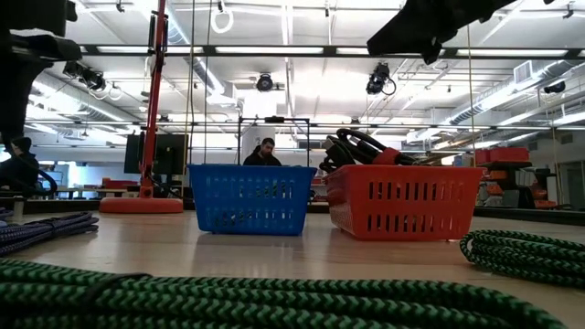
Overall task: Pick & Place USB Port
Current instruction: Put the purple charger cable into the blue bin
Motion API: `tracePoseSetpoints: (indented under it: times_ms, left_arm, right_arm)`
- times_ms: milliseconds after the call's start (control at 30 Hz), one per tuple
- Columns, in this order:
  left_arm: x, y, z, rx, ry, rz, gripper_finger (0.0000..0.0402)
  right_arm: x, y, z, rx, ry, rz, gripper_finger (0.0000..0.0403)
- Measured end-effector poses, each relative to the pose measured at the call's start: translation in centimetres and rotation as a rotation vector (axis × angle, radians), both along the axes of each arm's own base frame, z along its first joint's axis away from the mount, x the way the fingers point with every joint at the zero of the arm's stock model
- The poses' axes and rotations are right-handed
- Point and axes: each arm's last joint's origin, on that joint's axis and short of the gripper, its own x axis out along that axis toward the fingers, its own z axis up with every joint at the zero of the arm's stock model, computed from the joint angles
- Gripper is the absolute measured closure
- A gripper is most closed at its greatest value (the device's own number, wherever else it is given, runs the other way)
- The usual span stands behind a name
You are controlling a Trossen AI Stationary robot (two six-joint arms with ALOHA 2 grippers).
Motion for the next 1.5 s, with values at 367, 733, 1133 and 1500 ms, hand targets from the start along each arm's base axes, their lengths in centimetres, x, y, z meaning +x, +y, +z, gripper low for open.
tracePoseSetpoints:
  times_ms: [367, 733, 1133, 1500]
  left_arm:
    - [1.1, -0.4, -1.8, -0.040, 0.137, -0.046, 0.0239]
    - [1.4, -0.9, -2.2, -0.083, 0.156, -0.112, 0.0240]
    - [2.2, -1.5, -2.6, -0.118, 0.092, -0.170, 0.0241]
    - [2.5, -1.6, -3.0, -0.148, 0.127, -0.184, 0.0241]
  right_arm:
    - [0.0, 0.1, 0.0, -0.004, 0.004, 0.051, 0.0344]
    - [0.0, 0.1, 0.0, 0.002, 0.003, 0.049, 0.0344]
    - [0.1, 0.2, 0.1, 0.016, -0.010, 0.046, 0.0344]
    - [0.0, 0.9, 0.1, 0.033, -0.010, 0.093, 0.0344]
